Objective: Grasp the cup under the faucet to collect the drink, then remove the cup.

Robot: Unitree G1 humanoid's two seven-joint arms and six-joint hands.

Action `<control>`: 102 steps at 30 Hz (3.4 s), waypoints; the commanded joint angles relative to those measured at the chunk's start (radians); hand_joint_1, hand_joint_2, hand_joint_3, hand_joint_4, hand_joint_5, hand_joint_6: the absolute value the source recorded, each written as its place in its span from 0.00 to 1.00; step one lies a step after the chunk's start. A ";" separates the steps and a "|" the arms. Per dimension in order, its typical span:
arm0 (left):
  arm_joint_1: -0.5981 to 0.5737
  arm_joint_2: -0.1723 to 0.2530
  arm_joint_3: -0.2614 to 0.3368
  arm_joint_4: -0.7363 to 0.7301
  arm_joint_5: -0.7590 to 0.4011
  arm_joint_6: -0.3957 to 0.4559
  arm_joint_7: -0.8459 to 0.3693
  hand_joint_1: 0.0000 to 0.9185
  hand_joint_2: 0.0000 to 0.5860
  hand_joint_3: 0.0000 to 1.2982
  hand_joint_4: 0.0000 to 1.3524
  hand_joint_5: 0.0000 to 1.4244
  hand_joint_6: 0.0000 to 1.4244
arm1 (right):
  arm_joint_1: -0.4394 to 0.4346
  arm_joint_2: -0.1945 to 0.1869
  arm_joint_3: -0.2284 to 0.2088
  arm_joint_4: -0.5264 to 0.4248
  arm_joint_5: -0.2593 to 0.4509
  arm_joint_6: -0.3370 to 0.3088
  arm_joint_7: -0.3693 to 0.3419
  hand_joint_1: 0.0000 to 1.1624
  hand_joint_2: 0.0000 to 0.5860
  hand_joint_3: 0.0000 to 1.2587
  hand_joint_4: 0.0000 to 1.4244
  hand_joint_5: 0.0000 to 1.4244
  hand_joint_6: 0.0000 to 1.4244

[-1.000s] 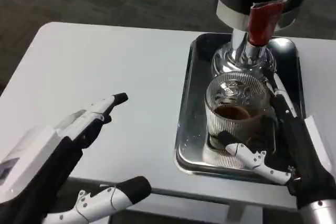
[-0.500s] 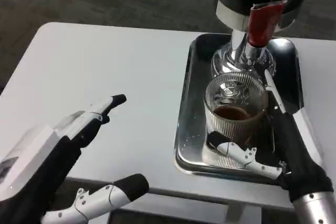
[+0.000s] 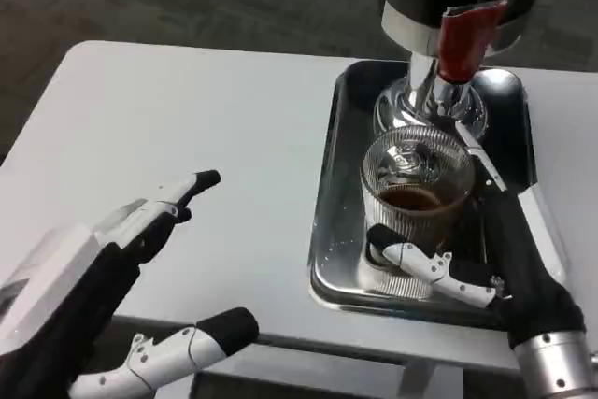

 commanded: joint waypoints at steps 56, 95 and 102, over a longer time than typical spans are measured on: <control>0.028 -0.003 -0.019 -0.018 0.022 0.009 0.000 0.00 0.07 0.07 0.05 0.10 0.02 | 0.099 0.022 -0.042 -0.088 -0.014 0.005 -0.092 0.71 0.26 0.51 0.47 0.57 0.54; 0.021 -0.005 -0.032 -0.024 0.030 0.017 0.005 0.00 0.07 0.07 0.05 0.10 0.02 | 0.168 0.030 -0.077 -0.264 0.015 0.014 -0.023 0.70 0.27 0.51 0.47 0.60 0.58; 0.024 -0.004 -0.032 -0.028 0.031 0.018 0.004 0.00 0.07 0.07 0.05 0.10 0.02 | 0.186 0.034 -0.083 -0.299 0.023 0.019 -0.016 0.69 0.28 0.51 0.47 0.60 0.58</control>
